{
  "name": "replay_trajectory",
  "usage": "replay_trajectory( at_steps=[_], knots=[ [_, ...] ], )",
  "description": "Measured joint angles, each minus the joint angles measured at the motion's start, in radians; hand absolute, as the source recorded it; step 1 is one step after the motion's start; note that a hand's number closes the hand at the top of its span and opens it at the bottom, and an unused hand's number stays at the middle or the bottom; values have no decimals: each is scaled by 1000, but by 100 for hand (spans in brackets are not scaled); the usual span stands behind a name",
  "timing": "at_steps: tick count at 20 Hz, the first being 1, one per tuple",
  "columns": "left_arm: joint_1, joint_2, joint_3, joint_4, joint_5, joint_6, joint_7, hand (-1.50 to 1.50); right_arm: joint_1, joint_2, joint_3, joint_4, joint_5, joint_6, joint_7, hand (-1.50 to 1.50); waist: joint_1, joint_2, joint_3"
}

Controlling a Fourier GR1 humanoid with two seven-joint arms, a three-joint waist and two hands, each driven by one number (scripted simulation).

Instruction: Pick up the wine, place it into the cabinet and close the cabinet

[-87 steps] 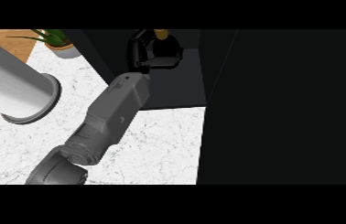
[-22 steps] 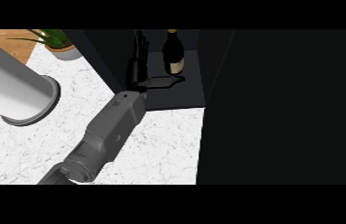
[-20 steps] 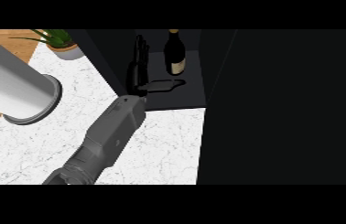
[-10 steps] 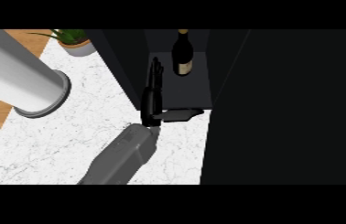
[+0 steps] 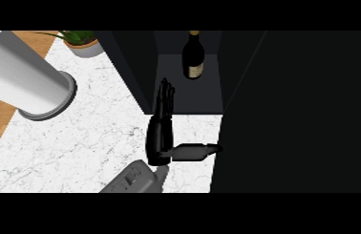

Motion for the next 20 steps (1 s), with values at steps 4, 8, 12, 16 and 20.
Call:
replay_trajectory(
  at_steps=[4, 8, 12, 16, 20],
  knots=[
    [91, 26, -34, -150, -54, 63, 48, -150, 17, 7, 6, 2, 2, 2, -23, -150, 1, 0, 0],
    [197, 67, -82, -299, -114, 112, 80, -150, 6, -4, -26, 5, -7, 10, -18, -150, 2, 1, 0],
    [293, 109, -110, -423, -148, 113, 90, -150, 7, -10, -26, 2, -12, 20, -6, -150, 1, 1, 0],
    [376, 192, -127, -535, -158, 78, 93, -150, 40, -7, -14, 3, -32, 49, -5, 150, 0, 1, 0],
    [431, 269, -126, -622, -158, 22, 98, -150, 25, -13, 6, 8, -46, 69, 35, 150, 1, 2, 0]
  ],
)
